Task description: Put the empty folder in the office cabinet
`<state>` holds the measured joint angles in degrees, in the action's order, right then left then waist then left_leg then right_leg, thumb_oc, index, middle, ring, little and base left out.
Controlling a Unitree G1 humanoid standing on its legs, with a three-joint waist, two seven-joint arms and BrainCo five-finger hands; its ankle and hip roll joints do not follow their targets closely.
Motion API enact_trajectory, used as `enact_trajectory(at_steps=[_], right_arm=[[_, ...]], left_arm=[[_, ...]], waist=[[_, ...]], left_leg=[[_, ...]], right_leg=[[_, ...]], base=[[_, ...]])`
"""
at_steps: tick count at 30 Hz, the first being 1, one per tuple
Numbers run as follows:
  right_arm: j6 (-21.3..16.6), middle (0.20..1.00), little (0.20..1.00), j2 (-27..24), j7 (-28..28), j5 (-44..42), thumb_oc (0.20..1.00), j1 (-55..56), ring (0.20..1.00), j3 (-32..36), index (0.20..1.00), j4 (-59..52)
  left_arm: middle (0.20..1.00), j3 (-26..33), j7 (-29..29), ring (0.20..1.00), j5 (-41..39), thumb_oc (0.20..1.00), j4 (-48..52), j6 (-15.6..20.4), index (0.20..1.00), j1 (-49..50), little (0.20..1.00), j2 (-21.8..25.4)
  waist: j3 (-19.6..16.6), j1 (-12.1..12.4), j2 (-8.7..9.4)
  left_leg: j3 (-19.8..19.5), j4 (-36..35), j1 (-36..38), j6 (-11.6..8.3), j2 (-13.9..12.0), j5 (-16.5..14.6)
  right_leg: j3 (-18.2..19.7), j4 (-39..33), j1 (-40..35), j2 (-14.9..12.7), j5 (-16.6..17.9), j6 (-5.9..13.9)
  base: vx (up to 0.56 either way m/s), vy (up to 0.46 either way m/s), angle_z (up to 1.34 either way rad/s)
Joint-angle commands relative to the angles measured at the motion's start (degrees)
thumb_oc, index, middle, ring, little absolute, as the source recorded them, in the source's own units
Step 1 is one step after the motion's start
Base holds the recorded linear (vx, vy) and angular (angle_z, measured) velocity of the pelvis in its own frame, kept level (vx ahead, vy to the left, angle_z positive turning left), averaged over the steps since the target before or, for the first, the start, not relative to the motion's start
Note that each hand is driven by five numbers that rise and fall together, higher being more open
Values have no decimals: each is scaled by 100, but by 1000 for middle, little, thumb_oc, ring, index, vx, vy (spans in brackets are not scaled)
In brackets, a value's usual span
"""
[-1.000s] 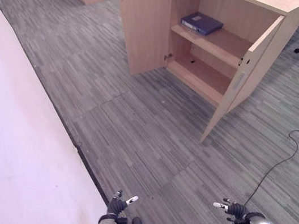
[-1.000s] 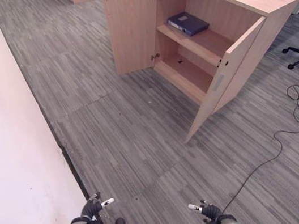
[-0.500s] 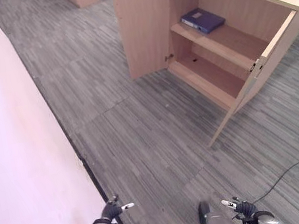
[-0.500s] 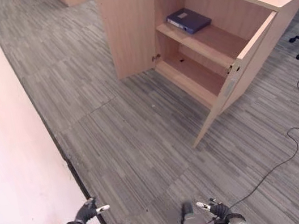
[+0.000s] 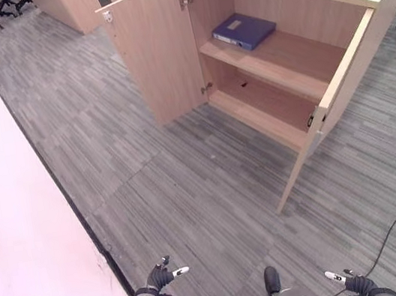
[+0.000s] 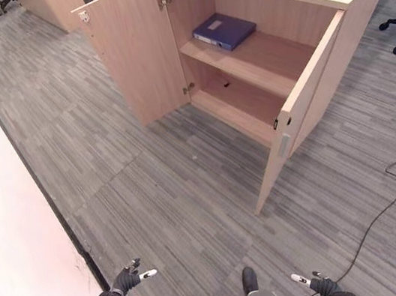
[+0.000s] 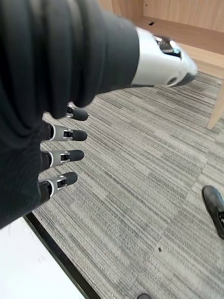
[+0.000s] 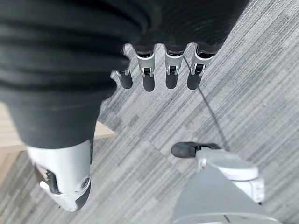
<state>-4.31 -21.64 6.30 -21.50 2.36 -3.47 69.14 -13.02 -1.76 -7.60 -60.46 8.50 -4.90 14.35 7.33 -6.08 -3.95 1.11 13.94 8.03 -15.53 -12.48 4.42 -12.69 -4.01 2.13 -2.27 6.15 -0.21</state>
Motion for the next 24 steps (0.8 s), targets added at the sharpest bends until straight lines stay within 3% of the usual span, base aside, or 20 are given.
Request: enact_trajectory(at_steps=[1,4,6,7,8,10,15,18,20,21,23,24], right_arm=[[-97,1000,1000,-25,-34,-326,1000,-122,1000,64,1000,261],[-70,1000,1000,-101,-41,-340,1000,-176,1000,11,1000,153],[-89,1000,1000,-169,-57,-444,1000,-218,1000,58,1000,80],[-96,1000,1000,-195,-55,-489,1000,-254,1000,80,1000,77],[-118,1000,1000,-208,-56,-556,1000,-278,1000,97,1000,58],[-121,1000,1000,-169,-76,-588,1000,-248,1000,115,1000,42],[-130,1000,1000,-101,-57,-688,1000,-180,1000,164,1000,19],[-84,1000,1000,-31,-50,-796,1000,-221,1000,205,1000,55],[-78,1000,1000,24,-14,-807,1000,-283,1000,242,1000,58],[-60,1000,1000,112,-1,-854,1000,-336,1000,240,1000,51],[-45,1000,1000,337,8,-1060,1000,-479,1000,259,1000,-62],[-72,1000,1000,408,-4,-1141,1000,-516,1000,259,1000,-98]], left_arm=[[1000,-91,39,1000,-127,1000,126,105,1000,-235,1000,300],[1000,-78,74,1000,-166,1000,122,106,1000,-220,1000,258],[1000,-77,78,1000,-160,1000,151,106,1000,-141,1000,234],[1000,-88,86,1000,-139,1000,101,115,1000,-99,1000,211],[1000,-108,94,1000,-178,1000,32,126,1000,-96,1000,172],[1000,-101,100,1000,-205,1000,-57,123,1000,-73,1000,186],[1000,-87,113,1000,-167,1000,-192,139,1000,17,1000,211],[1000,-143,134,1000,-91,1000,-311,129,1000,-11,1000,220],[1000,-218,123,1000,24,1000,-245,152,1000,-36,1000,232],[1000,-374,121,1000,131,1000,-174,160,1000,-167,1000,301],[1000,-507,123,1000,162,1000,80,190,1000,-381,1000,532],[1000,-528,138,1000,156,1000,157,200,1000,-421,1000,614]], waist=[[143,9,278],[218,93,341],[206,218,336],[175,304,281],[181,448,179],[203,533,149],[209,582,120],[117,550,130],[-34,553,90],[-102,464,228],[-150,352,445],[-120,376,490]], left_leg=[[291,1100,-510,541,281,248],[490,1162,-848,622,78,376],[546,427,-949,671,-92,263],[421,-352,-1059,668,-128,263],[197,-1253,-1260,574,-171,559],[-186,-1689,-1533,527,-126,767],[-887,-1669,-1793,418,-216,814],[-894,-1660,-1940,362,-334,803],[-1016,-1478,-1892,373,-336,719],[-735,-1255,-1903,419,-234,516],[-36,-1065,-1781,613,-91,161],[207,-1147,-1663,646,-101,115]], right_leg=[[364,69,-121,-340,-309,431],[525,35,-412,-347,-488,405],[709,-14,-629,-352,-614,507],[811,-53,-756,-332,-699,586],[981,-88,-1033,-332,-911,647],[1315,13,-1333,-273,-1177,598],[2025,365,-1491,-186,-1513,569],[2556,525,-1743,-360,-1847,676],[2866,601,-1634,-602,-1801,870],[2958,550,-1626,-909,-1629,1055],[3037,713,-1021,-1316,-683,1468],[2985,780,-802,-1372,-409,1519]], base=[[149,-143,-5],[286,-92,-35],[412,83,-45],[598,200,-101],[636,191,-89],[590,131,-107],[286,134,-82],[457,434,-61],[331,603,-88],[350,805,-98],[98,630,-156],[-67,466,-208]])
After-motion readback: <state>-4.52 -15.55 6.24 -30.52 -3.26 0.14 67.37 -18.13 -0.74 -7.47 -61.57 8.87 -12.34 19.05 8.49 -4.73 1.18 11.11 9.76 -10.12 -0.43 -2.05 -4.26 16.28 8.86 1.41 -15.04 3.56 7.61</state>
